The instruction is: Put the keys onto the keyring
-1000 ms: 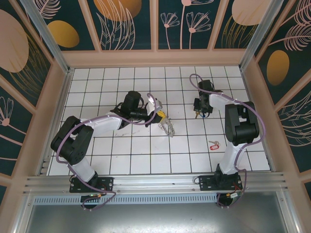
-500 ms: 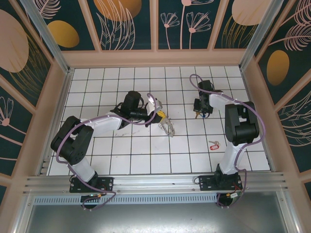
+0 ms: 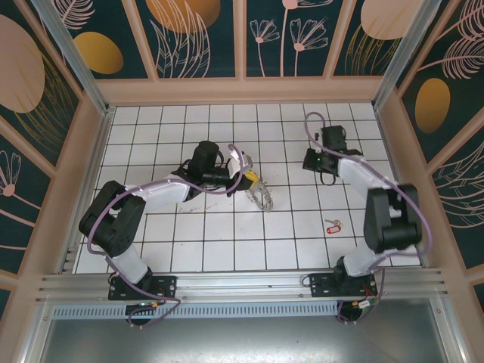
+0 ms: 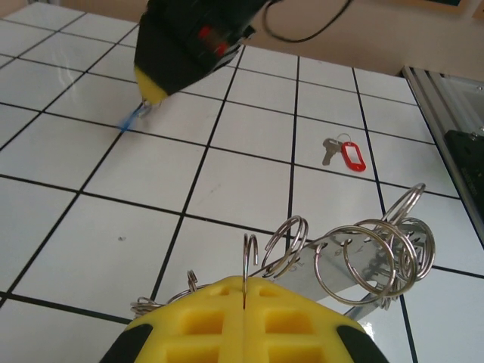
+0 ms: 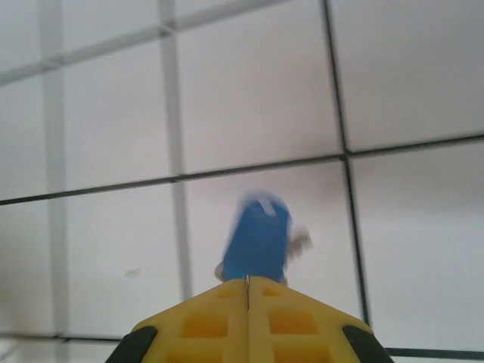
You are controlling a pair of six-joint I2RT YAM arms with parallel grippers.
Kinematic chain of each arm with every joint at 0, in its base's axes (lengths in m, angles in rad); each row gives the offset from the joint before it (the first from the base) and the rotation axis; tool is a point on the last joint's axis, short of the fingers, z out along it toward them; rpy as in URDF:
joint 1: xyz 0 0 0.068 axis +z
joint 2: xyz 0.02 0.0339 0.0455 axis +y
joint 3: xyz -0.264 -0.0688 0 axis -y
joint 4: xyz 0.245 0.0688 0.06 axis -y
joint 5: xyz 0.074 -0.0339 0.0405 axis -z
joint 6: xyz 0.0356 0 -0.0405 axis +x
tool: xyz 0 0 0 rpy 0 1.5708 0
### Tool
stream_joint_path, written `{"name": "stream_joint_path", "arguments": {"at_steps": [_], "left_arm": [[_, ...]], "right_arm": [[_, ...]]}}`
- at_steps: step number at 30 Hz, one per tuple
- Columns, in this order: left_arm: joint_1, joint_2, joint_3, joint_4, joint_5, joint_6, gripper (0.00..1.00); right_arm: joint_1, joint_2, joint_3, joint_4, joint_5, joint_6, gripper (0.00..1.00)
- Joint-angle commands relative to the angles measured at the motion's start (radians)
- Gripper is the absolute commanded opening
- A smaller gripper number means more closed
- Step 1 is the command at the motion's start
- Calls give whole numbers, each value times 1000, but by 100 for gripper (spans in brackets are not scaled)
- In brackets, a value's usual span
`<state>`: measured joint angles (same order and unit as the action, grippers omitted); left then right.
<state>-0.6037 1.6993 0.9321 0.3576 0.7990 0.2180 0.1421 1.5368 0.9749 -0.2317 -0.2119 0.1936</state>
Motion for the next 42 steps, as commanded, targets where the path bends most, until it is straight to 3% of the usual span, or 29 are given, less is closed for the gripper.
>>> {"name": "stream_joint_path", "arguments": {"at_steps": [1,5,8,13,16,21,24,31,36,42], "left_arm": [[-8,-23,-18,110,7,-34,0],[-8,-34,-32,141,-2,-33,0],[-7,-44,-38,150,-5,-27,0],[-7,-58,-43,154,7,-12,0],[-8,-65,-49,153,23,-2,0],[-8,-71,-60,146,78,37,0],[-8,-61,-42,95,121,85,0],[-15,-21,2,9,169,133,0],[-24,6,20,-10,154,117,0],[-26,8,9,30,57,24,0]], "right_arm": [[-20,-172,-129,251,-329,-115,0],[-30,-329,-282,453,-545,-213,0],[-26,-406,-353,529,-608,-288,0],[-19,-451,-387,491,-791,-479,0],[-6,-457,-389,438,-832,-581,0],[13,-452,-384,372,-822,-710,0],[73,-443,-379,325,-700,-828,0],[161,-409,-387,419,-611,-847,0],[193,-380,-378,380,-644,-873,0],[243,-401,-409,337,-633,-859,0]]}}
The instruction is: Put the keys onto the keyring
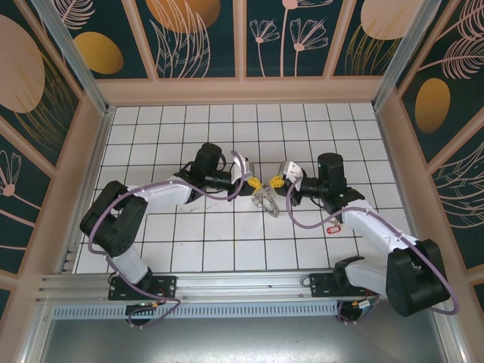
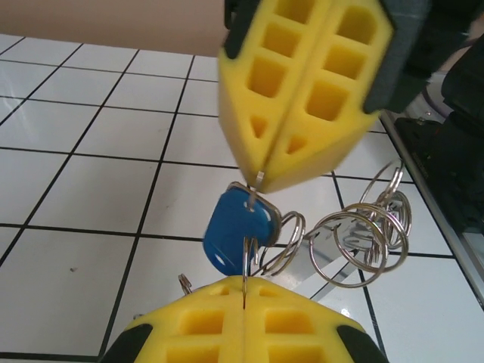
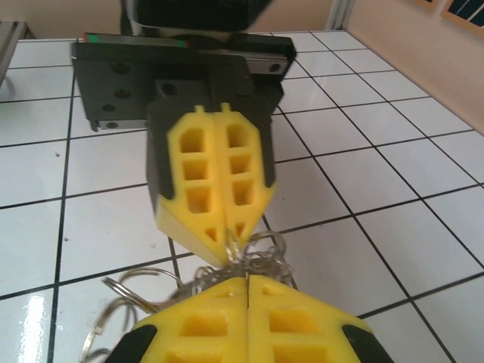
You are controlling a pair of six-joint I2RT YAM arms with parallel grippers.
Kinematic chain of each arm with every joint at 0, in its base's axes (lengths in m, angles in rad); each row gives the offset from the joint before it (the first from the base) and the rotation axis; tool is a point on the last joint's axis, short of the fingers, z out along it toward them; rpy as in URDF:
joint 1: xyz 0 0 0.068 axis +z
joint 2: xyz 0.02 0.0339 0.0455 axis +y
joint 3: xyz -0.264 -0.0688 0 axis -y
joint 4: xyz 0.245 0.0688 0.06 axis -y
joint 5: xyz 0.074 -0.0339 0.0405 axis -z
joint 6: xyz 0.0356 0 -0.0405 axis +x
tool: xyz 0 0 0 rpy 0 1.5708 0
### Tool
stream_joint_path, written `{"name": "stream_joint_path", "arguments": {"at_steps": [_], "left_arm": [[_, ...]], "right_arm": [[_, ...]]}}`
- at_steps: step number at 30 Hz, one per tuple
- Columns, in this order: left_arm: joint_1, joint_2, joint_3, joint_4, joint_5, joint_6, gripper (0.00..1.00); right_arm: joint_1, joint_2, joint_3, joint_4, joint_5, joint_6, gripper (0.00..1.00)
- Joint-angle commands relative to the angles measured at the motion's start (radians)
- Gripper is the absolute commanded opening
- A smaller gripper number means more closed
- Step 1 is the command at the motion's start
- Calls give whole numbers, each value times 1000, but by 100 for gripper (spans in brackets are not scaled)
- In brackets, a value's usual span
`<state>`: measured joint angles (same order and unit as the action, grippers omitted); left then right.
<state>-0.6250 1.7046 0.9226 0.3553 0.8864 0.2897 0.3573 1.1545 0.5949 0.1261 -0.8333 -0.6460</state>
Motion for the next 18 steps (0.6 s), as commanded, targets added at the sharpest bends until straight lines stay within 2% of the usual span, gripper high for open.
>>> {"name": "stream_joint_path", "arguments": {"at_steps": [1,7,13,18], "left_arm": [[-4,4,15,37,-34,-57,0],[-8,0,-38,114,-11,-130,0],[-37,3,-55,60,45,-95,0],[-70,36,-88,65,16,-76,0]], "right_arm": [[40,-25,-38,-27,5,-17,0],[100,-88,-112,-26,89,46,0],[141,-138,-166,21,150,122,0],[147,-166,-155,2,318,217,0]]}}
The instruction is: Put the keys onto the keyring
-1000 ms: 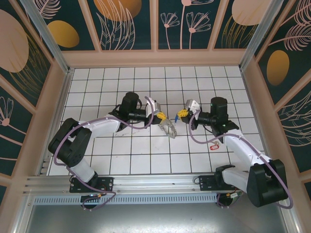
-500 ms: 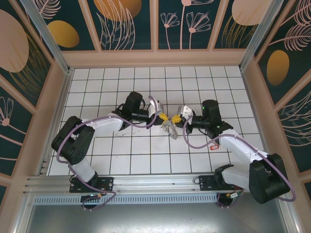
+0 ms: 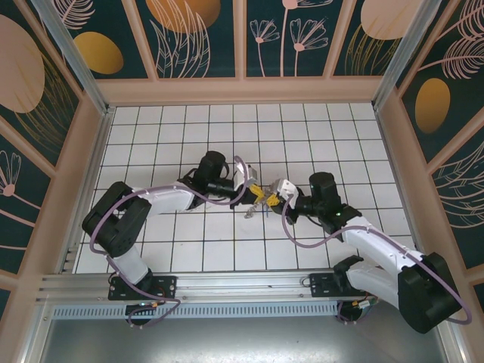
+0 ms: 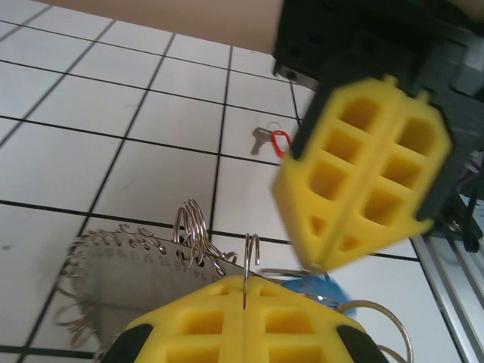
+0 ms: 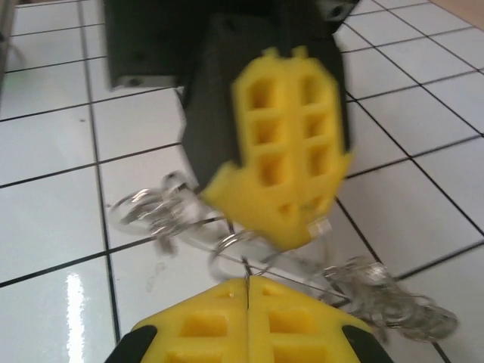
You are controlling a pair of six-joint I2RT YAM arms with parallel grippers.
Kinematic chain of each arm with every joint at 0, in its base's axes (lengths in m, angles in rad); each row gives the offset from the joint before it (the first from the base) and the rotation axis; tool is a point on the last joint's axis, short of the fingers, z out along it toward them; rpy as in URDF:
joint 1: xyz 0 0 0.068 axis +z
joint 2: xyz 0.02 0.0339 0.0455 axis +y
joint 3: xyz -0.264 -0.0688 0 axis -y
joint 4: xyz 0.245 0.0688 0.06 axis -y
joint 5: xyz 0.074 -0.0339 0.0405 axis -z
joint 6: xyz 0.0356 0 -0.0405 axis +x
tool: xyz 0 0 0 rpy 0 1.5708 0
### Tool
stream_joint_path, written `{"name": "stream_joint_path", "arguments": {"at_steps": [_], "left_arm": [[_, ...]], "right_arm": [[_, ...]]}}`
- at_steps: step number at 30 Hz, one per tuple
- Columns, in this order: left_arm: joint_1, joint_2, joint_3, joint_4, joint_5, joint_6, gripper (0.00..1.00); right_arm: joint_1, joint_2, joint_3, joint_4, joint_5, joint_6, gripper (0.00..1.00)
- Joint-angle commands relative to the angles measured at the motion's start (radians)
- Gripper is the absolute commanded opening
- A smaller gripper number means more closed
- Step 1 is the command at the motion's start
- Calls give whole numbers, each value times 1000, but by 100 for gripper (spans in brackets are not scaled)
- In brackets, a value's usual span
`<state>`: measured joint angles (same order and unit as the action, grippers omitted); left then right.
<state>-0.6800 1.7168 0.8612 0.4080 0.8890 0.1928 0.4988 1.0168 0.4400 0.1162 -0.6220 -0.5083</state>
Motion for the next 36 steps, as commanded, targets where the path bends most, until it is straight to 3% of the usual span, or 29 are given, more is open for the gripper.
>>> {"name": "stream_joint_path", "arguments": {"at_steps": [1,6,12,23,36], "left_arm": [[-20,24,-30,15,11,20,0],[-26,12,-52,48,-2,10,0],[-26,10,-47,68,-23,2,0],[-26,10,-64,209,-90,-86,0],[-24,22,-53,192,-84,-61,0]], "right_arm": [[6,-35,0,-2,119,84,0],[9,-90,-22,-30,181,148,0],[15,-172,-62,17,117,148,0],[16,-136,-116,167,79,211,0],[8,-80,-120,286,50,226,0]]}}
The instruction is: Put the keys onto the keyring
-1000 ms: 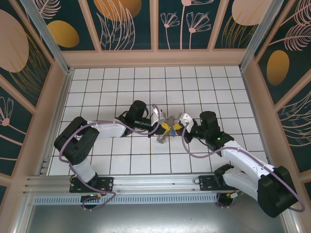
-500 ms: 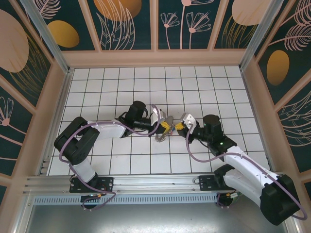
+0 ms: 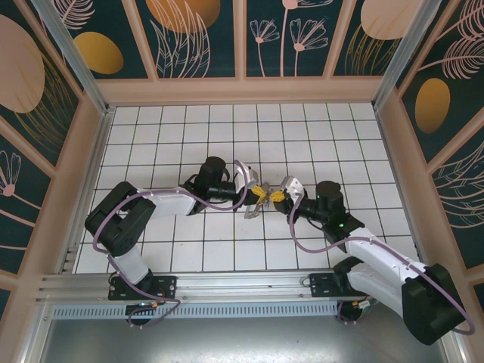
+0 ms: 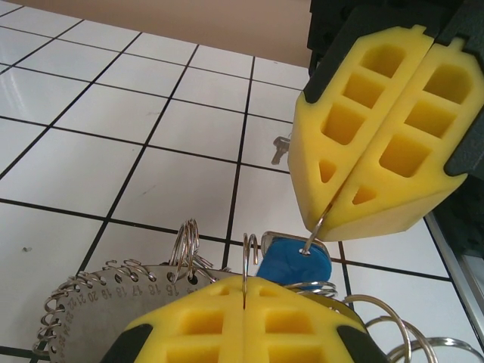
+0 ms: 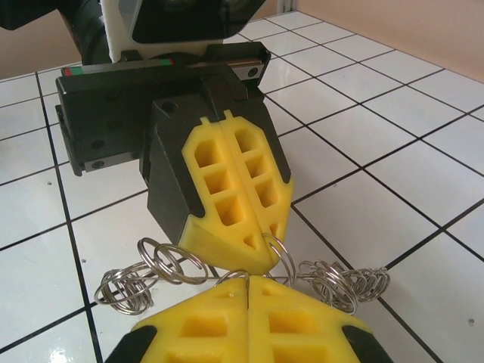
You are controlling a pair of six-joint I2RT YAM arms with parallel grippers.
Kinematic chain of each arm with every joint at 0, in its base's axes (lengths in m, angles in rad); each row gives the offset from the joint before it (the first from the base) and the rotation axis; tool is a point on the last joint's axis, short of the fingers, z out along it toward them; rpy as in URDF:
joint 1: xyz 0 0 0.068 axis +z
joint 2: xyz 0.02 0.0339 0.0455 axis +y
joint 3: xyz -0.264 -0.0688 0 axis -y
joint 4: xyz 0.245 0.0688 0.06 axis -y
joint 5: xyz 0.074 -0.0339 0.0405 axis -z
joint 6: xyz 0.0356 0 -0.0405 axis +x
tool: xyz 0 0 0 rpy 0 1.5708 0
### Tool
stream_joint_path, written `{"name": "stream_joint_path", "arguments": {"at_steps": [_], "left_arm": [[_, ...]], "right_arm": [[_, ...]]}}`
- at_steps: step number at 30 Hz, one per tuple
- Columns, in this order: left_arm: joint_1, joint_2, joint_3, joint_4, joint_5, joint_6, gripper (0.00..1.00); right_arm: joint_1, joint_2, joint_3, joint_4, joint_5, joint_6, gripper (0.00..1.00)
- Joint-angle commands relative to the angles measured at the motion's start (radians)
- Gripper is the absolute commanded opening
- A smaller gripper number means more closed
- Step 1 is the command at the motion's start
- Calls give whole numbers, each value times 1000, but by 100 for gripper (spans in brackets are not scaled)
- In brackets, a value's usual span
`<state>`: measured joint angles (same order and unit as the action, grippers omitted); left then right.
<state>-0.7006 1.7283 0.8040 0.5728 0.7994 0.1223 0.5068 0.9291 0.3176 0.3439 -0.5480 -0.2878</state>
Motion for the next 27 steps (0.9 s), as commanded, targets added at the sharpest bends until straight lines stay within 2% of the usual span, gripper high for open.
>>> {"name": "stream_joint_path", "arguments": {"at_steps": [1,9,27], "left_arm": [[-4,12,7,23,6,13,0],[-5,13,15,20,12,15,0],[-5,24,36,-5,18,31,0]], "right_arm": [[1,7,5,59,-23,4,0],[1,25,9,97,14,0,0],[7,108,40,174,-3,14,0]]}}
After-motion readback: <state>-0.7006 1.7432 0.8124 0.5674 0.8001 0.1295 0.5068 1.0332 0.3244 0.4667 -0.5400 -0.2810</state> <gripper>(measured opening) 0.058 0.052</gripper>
